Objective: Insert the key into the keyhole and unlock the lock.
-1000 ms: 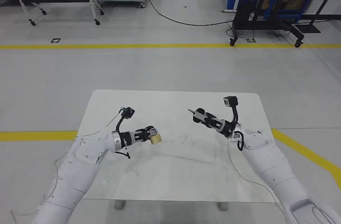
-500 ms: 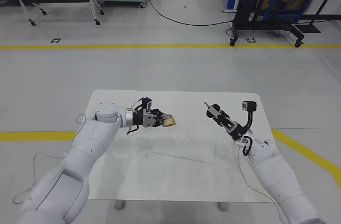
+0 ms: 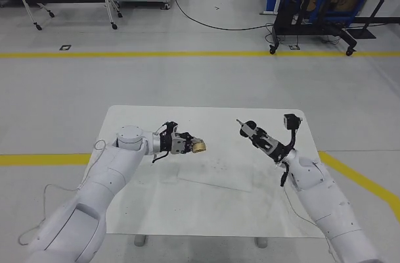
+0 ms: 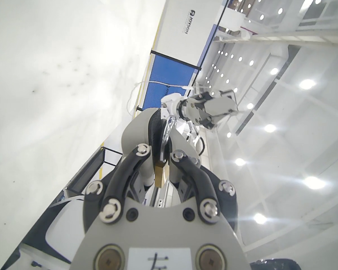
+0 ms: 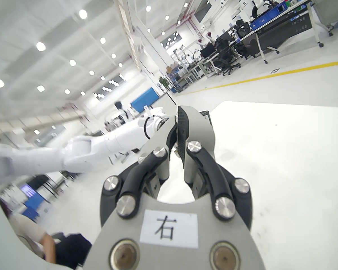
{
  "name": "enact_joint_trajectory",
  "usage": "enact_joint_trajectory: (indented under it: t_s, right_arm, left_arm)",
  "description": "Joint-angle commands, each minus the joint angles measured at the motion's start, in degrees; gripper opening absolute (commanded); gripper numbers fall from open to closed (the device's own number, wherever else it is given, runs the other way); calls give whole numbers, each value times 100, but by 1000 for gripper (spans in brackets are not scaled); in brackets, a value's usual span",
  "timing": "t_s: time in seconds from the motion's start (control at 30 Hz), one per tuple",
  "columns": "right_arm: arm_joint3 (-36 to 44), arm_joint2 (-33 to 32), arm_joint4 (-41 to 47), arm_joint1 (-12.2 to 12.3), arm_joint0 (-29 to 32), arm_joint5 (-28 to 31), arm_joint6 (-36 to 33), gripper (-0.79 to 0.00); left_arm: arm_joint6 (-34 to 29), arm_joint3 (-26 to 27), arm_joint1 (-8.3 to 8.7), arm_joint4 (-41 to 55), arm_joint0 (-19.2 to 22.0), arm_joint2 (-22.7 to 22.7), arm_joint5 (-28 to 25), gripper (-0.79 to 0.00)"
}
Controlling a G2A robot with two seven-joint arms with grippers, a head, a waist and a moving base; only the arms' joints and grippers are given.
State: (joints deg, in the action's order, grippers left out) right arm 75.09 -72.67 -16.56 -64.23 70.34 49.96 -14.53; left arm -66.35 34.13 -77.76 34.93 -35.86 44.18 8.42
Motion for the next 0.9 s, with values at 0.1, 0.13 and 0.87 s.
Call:
enact_joint_trajectory:
  t_s: [0.1,0.13,0.87]
  right_arm:
    - [1620,-346,-3941,64,804,-1130,1318,-785]
    - [1849,-378,-4525,80,948,-1344,1483,-785]
    - [3222,-253,-8072,186,1833,-2676,1704,-785]
  left_arm:
    - [297,-70,-106,-5,-51,-119,665,-785]
    - [321,-100,-126,83,-61,-101,740,-785]
    - [445,-182,-237,612,-152,106,816,-785]
